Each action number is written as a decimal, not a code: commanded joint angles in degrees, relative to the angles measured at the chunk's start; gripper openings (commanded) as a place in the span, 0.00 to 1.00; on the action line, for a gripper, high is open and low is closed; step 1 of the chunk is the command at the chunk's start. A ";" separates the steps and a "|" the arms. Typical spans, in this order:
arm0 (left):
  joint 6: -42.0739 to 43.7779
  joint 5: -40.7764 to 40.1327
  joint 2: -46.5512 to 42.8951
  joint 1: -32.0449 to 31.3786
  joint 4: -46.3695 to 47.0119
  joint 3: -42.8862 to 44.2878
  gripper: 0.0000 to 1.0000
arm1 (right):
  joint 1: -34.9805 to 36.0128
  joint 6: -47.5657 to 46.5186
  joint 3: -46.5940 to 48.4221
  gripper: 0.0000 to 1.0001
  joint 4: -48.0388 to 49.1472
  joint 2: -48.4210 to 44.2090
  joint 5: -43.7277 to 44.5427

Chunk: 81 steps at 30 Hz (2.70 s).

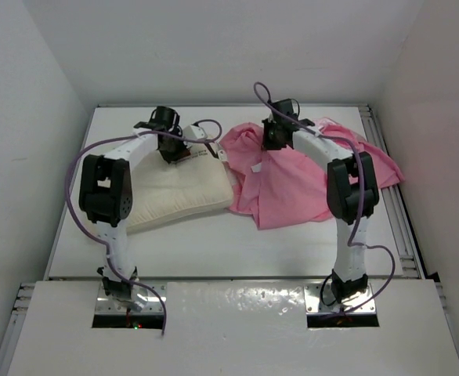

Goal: Put the pillow into the pillowcase

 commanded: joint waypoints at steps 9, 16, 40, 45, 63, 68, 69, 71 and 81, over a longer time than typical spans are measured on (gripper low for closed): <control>5.74 0.74 -13.72 -2.66 -16.50 5.94 0.00 | 0.26 -4.36 -3.31 0.40 0.34 -11.76 1.65; 4.78 -2.07 -18.03 -8.28 -16.26 -0.82 0.00 | 0.00 -3.92 -7.35 0.80 -1.33 -14.90 1.56; -1.11 -2.34 -25.24 -9.43 -16.26 2.69 0.00 | 10.63 1.62 -36.89 0.38 11.50 -23.36 -2.74; -1.73 -1.54 -24.89 -10.30 -15.55 4.01 0.00 | 10.19 1.88 -38.65 0.00 10.19 -24.41 -1.78; 0.74 -4.44 -24.19 -12.94 -11.51 1.46 0.00 | 6.86 -1.99 -37.28 0.67 10.09 -33.04 4.29; -0.67 -4.79 -25.15 -12.33 -10.90 -0.03 0.00 | 4.57 -1.90 -24.70 0.53 11.42 -22.87 6.39; -0.76 -5.06 -25.33 -12.24 -10.63 -0.38 0.00 | 4.57 -2.07 -20.68 0.48 11.24 -21.18 6.83; -1.11 -5.84 -25.94 -11.98 -10.28 -1.43 0.00 | 4.83 -3.22 -16.78 0.42 9.41 -18.02 7.19; -2.08 -5.94 -25.68 -10.48 -8.08 -2.49 0.00 | 6.15 -3.48 -10.70 0.48 9.31 -11.41 8.59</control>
